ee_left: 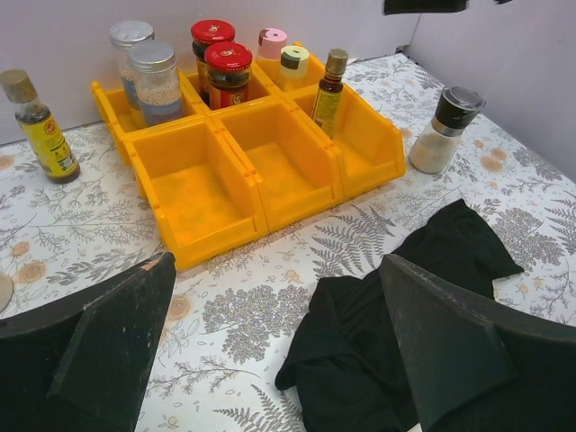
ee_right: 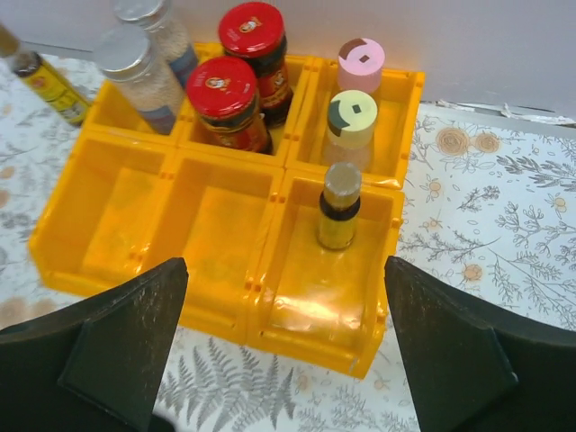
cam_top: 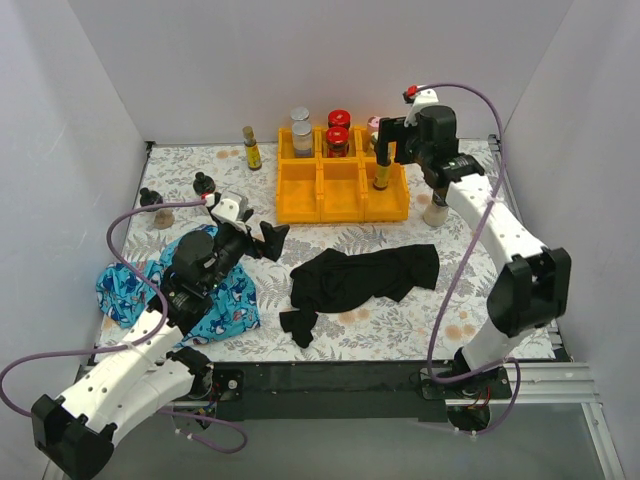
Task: Organize the condiment bottles
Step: Place the bottle in the storage box, then pick up the bottle from the center of the board.
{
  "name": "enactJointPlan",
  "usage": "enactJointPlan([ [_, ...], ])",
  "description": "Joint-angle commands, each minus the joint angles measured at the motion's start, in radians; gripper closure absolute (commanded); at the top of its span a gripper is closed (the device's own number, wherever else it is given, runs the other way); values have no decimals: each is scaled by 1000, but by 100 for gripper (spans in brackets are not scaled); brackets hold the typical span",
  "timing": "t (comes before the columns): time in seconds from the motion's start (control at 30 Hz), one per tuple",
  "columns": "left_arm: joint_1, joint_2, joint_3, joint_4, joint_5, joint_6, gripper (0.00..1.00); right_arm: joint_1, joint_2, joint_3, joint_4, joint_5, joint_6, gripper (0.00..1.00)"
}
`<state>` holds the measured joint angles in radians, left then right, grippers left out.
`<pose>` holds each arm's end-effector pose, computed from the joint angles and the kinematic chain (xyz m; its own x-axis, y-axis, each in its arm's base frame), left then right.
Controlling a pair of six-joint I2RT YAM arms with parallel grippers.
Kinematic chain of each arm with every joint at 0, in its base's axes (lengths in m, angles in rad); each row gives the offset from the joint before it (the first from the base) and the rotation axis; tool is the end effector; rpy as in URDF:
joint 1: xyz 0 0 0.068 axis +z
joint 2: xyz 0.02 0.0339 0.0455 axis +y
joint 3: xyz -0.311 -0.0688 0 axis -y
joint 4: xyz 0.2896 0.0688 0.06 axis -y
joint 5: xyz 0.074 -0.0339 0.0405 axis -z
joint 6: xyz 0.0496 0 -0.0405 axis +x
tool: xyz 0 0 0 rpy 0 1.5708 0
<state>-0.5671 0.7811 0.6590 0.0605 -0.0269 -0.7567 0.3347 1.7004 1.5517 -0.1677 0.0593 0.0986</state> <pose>0.1840 -0.1156 0.3491 -0.3909 -0.5647 -0.7269 0.3383 0.6463 -0.6840 0.4476 0.1526 0.3999 -0.3195 -0.0071 -0.9476 -0.2444 0.9667 0.0752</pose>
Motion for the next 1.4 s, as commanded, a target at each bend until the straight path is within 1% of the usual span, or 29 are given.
enactJointPlan([
  [0.0, -5, -34, -27, 12, -47, -19, 2, 17, -155, -100, -94, -27, 73, 1],
  [0.1, -5, 10, -1, -31, -108, -33, 2, 17, -266, -214, -101, -55, 104, 1],
  [0.17, -5, 49, 43, -56, -137, -36, 2, 15, -359, -277, -87, -36, 147, 1],
  [0.2, -5, 61, 60, -85, -148, -42, 2, 15, -392, -338, -76, -32, 167, 1],
  [0.27, 4, 115, 129, -129, -165, -56, 2, 15, -493, -398, -52, -13, 229, 1],
  [0.3, 9, 136, 157, -145, -163, -72, 2, 13, -527, -465, -40, -25, 246, 1],
  [0.33, 25, 192, 227, -183, -160, -78, 2, 13, -591, -493, -6, -56, 202, 1],
  [0.37, 38, 220, 260, -200, -156, -84, 2, 13, -622, -524, 8, -167, 184, 1],
  [0.4, 53, 256, 301, -215, -151, -102, 2, 13, -648, -572, 17, -188, 182, 1],
  [0.43, 96, 288, 370, -250, -139, -111, 2, 13, -695, -596, 23, -191, 199, 1],
  [0.47, 126, 359, 411, -266, -118, -127, 2, 13, -717, -616, 22, -187, 207, 1],
  [0.5, 163, 394, 444, -280, -54, -159, 2, 13, -738, -655, 22, -179, 213, 1],
  [0.53, 240, 424, 470, -295, -9, -177, 2, 13, -778, -676, 22, -174, 216, 2],
  [0.6, 326, 527, 545, -298, 72, -205, 6, 13, -821, -714, 23, -142, 220, 2],
  [0.63, 341, 567, 574, -294, 88, -198, 8, 13, -855, -741, 20, -127, 219, 2],
  [0.67, 352, 601, 624, -294, 94, -190, 12, 13, -870, -754, 22, -93, 208, 2],
  [0.7, 364, 675, 658, -294, 93, -181, 13, 13, -883, -762, 22, -76, 204, 3],
  [0.77, 377, 746, 723, -309, 84, -176, 16, 13, -910, -780, 22, -40, 182, 3],
  [0.8, 387, 823, 788, -314, 82, -173, 17, 12, -917, -782, 20, -38, 173, 3],
  [0.9, 394, 929, 910, -318, 53, -167, 21, 13, -927, -772, 10, -27, 153, 3],
  [0.93, 397, 1005, 948, -324, 9, -159, 22, 13, -930, -771, 11, -21, 150, 3],
  [0.97, 395, 1042, 984, -333, -7, -145, 24, 13, -932, -769, 10, -18, 148, 3],
  [1.0, 397, 1076, 1057, -349, -22, -136, 29, 13, -932, -769, 10, -18, 141, 3],
  [1.03, 397, 1145, 1088, -353, -27, -125, 30, 13, -935, -771, 11, -15, 139, 4],
  [1.13, 397, 1251, 1198, -357, -70, -93, 34, 13, -940, -783, 17, -12, 132, 3],
  [1.23, 397, 1320, 1302, -353, -113, -60, 36, 13, -949, -797, 25, -1, 122, 3],
  [1.27, 397, 1366, 1326, -352, -128, -53, 37, 13, -950, -798, 27, 5, 119, 3],
  [1.33, 397, 1403, 1376, -349, -146, -41, 37, 13, -956, -808, 31, 25, 112, 3],
  [1.37, 397, 1415, 1374, -335, -153, -39, 37, 13, -958, -811, 37, 31, 107, 3],
])
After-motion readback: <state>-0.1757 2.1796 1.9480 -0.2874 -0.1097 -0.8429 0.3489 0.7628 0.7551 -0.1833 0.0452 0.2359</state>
